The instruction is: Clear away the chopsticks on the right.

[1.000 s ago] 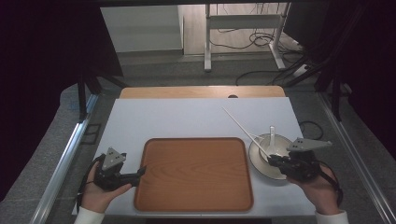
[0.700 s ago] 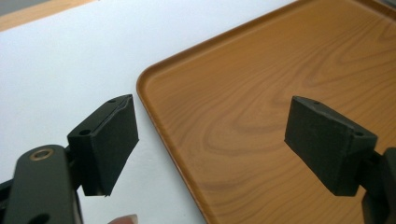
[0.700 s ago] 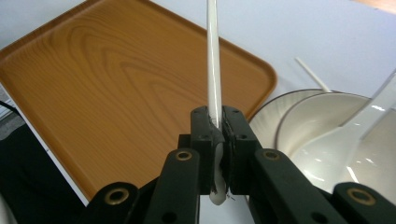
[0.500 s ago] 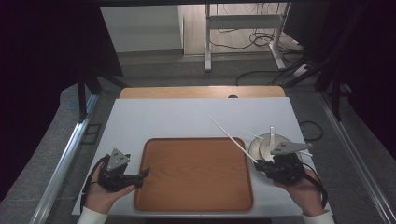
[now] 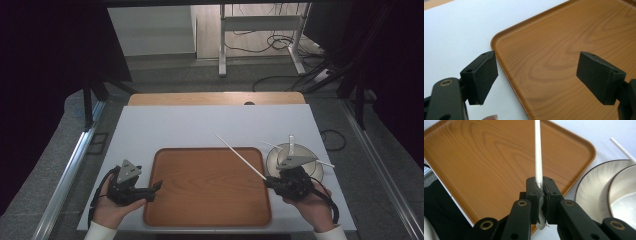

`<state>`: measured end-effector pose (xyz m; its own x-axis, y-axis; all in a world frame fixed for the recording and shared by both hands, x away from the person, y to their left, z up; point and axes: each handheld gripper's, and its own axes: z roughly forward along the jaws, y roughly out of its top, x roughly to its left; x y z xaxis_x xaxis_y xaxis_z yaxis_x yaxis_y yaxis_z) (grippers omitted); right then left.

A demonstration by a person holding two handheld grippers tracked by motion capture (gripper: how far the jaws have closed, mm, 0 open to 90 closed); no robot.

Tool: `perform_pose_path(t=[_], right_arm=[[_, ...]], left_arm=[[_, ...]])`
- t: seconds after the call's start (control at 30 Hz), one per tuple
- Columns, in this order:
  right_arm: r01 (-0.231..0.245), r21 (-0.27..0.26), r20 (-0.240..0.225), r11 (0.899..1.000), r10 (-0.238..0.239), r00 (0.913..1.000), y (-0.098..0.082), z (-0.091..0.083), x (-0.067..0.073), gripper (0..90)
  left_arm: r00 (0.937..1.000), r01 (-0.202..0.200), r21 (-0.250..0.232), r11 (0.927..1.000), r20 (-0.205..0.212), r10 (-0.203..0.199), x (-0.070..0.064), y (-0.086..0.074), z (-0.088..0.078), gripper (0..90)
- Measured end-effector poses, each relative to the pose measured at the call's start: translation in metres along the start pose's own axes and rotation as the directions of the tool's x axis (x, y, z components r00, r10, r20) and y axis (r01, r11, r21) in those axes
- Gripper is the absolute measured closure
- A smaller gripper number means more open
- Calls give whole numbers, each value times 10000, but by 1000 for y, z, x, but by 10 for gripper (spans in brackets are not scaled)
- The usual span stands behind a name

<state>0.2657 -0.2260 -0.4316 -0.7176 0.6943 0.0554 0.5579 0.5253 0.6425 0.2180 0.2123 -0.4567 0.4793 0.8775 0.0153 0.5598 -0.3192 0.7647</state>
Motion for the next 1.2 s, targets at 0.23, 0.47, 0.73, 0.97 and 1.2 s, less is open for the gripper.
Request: perform_pose_path(t=[0.23,0.47,0.73,0.97,1.2], right_arm=[[58,349,-22,9994,-57,10000,0,12,6,838],[174,967,-26,9952,-172,9998,-4,28,15,838],[167,1465,29,9891,-173,9998,-11,38,18,838],[119,1890,94,9819,-139,9999,-16,49,20,837],[31,2221,-28,9750,-25,10000,-18,54,20,834]], left_arm=[[10000,-42,10,10000,21,42,-1,0,1,169],[10000,-21,25,10000,-1,21,-1,0,0,169],[10000,-26,12,10000,-12,26,0,0,0,169],[9999,-126,-54,9999,0,126,-2,0,0,171],[9999,-141,-33,9999,-18,141,-1,0,0,171]])
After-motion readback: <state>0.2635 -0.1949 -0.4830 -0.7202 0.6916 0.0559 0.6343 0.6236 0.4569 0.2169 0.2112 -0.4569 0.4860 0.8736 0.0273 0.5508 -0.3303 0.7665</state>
